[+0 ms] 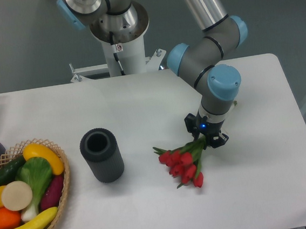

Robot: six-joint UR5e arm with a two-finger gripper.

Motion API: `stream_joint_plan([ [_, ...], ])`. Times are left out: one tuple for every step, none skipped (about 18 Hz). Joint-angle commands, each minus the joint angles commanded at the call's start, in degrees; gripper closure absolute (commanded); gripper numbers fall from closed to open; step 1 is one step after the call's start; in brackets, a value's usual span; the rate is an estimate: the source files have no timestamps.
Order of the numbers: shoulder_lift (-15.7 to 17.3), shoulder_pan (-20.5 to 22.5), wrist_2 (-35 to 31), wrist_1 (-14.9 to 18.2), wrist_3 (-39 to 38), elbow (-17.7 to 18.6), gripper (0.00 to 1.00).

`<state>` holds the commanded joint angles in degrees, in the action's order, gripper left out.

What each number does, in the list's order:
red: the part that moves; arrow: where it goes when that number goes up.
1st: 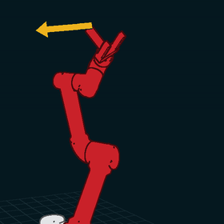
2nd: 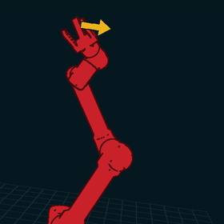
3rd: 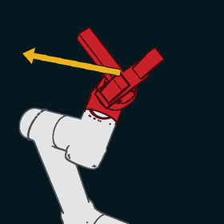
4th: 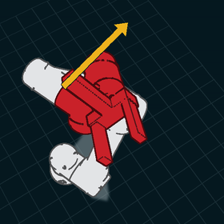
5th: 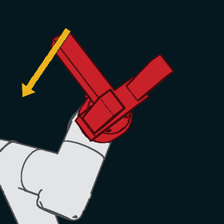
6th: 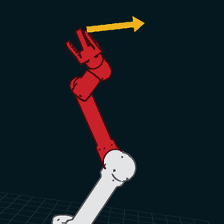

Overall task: Pick up the flowers from the table
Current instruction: 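Lower the gripper around the tulip stems just below the blooms, then lift the gripped tulip bundle up off the table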

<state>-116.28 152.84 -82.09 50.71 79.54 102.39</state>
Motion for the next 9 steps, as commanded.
stream_joint_plan([
  [0.00,0.00,0.09,0.00,0.09,-0.17,0.71],
  [0.00,0.09,0.09,0.09,0.00,-0.61,0.71],
  [0.00,0.09,0.17,0.09,0.00,-0.88,0.71],
  [0.00,0.09,0.18,0.09,0.09,-1.23,0.71],
  [0.26,0.26,0.26,0.09,0.17,-1.49,0.71],
  [0.70,0.35,0.35,0.17,0.18,-1.84,0.71],
  [1.66,0.44,0.44,0.18,0.26,-2.28,0.71],
  [2.98,0.53,0.70,0.26,0.26,-2.81,0.71],
  [3.95,0.70,1.57,0.35,0.18,-3.60,0.71],
])
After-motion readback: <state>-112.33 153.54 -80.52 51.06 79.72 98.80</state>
